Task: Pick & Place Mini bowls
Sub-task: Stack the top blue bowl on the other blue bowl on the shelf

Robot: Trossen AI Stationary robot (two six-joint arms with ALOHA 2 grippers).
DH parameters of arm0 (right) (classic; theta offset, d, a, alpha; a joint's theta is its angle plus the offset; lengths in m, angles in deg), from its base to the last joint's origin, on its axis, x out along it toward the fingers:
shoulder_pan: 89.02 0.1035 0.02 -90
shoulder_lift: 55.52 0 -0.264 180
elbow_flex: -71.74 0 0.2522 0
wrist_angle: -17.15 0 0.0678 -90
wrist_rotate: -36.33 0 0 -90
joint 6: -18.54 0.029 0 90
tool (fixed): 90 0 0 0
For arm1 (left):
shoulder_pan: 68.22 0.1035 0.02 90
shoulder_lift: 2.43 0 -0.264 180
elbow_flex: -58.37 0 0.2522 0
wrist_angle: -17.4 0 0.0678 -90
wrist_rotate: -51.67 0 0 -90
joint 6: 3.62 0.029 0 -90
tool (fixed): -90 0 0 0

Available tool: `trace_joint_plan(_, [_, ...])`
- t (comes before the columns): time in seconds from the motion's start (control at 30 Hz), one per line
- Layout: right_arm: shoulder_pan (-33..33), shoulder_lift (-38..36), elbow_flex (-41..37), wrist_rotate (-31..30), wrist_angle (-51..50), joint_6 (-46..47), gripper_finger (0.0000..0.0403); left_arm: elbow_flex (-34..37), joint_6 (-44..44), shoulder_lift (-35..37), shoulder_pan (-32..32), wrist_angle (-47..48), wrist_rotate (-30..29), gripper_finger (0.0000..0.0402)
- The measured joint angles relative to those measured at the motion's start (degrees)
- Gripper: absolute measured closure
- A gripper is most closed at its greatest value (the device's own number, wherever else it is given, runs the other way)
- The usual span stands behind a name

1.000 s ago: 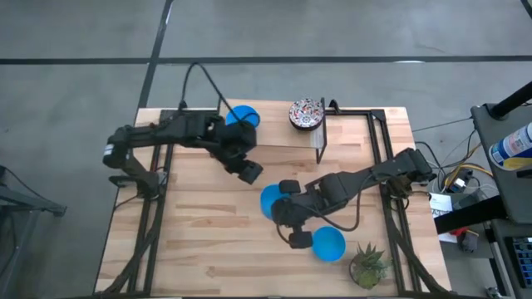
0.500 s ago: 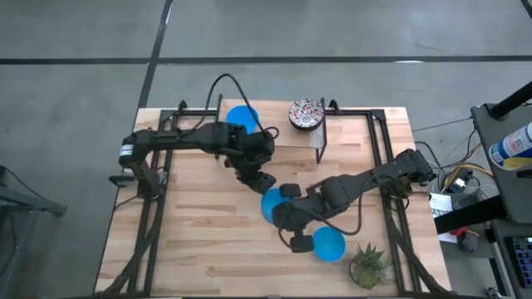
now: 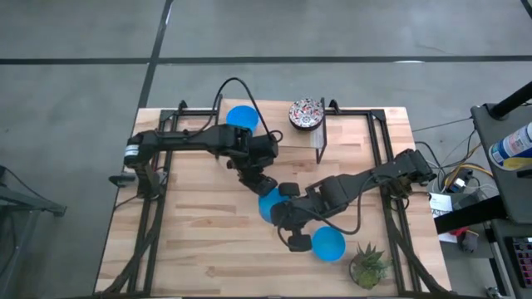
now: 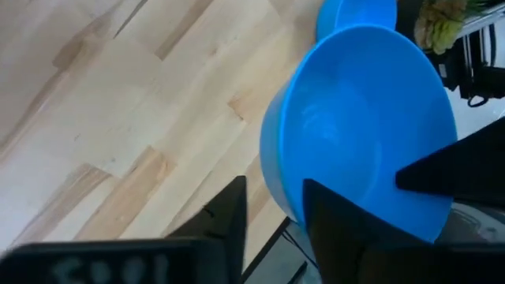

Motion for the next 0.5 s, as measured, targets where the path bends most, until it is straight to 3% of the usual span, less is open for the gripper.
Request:
trace_joint_plan(0.2, [-0.24, 0.0, 0.0, -1.31, 0.25, -0.37, 0.0394, -0.07, -0.04, 0.0, 0.02, -0.02, 0.7, 0.0388])
trace_joint_plan(0.37, [-0.24, 0.0, 0.0, -1.33, 3.44, 1.55, 0.0392, -0.07, 0.54, 0.04, 0.01, 0.24, 0.12, 0.0399])
trace_joint_plan(0.5, [-0.3, 0.0, 1.64, -1.21, 4.0, 3.28, 0.0361, -0.04, 1.43, 0.04, -0.04, 0.42, -1.78, 0.0401])
